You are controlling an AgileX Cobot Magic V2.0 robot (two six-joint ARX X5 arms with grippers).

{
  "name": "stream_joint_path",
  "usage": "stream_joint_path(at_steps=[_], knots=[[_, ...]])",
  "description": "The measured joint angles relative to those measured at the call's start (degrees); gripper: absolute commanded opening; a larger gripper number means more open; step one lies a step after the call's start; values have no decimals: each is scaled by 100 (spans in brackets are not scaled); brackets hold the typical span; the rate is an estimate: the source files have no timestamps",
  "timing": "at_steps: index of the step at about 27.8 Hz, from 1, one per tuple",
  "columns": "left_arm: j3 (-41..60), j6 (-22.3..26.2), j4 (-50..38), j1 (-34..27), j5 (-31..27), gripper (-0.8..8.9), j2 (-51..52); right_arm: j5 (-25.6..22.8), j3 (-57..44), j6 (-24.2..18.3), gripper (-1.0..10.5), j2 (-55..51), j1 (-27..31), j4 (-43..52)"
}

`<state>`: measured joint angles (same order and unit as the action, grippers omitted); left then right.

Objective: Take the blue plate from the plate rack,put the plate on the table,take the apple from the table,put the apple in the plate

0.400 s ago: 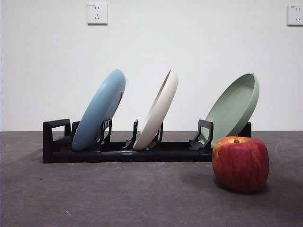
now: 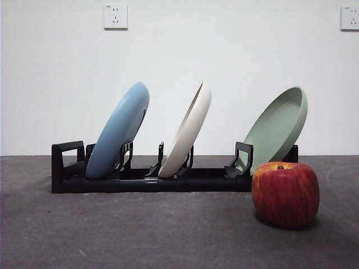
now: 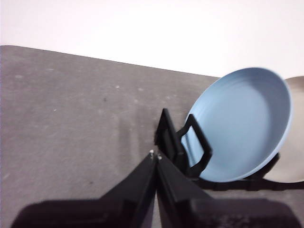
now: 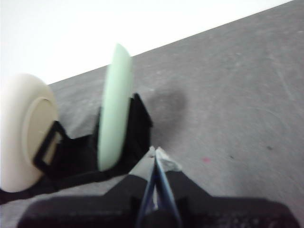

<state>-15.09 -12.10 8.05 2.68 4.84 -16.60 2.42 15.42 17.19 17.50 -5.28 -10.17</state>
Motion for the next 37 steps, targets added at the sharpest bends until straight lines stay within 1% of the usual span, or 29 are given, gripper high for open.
stream_joint_path(at_steps=[4,11,15,18,20,21,22,23,24,27,28,29,30,33,37], knots=[[-699,2,4,0,470,-6,-879,455,654,-7,-15,761,0,4],[-1989,4,144,0,1539,-6,-2575,1611,1679,-295,-15,2229,0,-114],[-2612,4,546,2,2280,-3,-3464,2345,2277,-555,-10,3077,0,-785],[-3040,4,922,87,2579,1,-3995,2874,2734,-802,7,3641,0,-1480],[-3268,7,1080,197,2616,22,-4271,3025,2986,-973,19,3956,0,-1871],[-3333,9,1086,249,2623,65,-4369,3036,3058,-1038,57,4059,-2,-1998],[-3425,9,1088,337,2623,170,-4503,3047,3115,-1115,149,4172,-2,-2111],[-3528,9,1110,426,2618,230,-4623,3045,3132,-1156,240,4229,0,-2170],[-3639,9,1119,511,2605,229,-4723,3042,3134,-1178,290,4240,0,-2192],[-4105,15,1121,824,2500,230,-4986,3045,3152,-1211,292,4238,0,-2192],[-4295,17,1123,914,2450,248,-5088,3042,3152,-1211,292,4238,0,-2194],[-4505,22,1182,994,2356,310,-5209,3045,3152,-1211,292,4238,0,-2194],[-4750,24,1309,1080,2194,322,-5362,3045,3152,-1211,292,4238,0,-2194],[-5405,87,1731,1263,1816,322,-5890,3045,3152,-1213,291,4238,0,-2194],[-6142,101,2035,1429,1775,322,-6745,3045,3152,-1215,289,4238,0,-2192]])
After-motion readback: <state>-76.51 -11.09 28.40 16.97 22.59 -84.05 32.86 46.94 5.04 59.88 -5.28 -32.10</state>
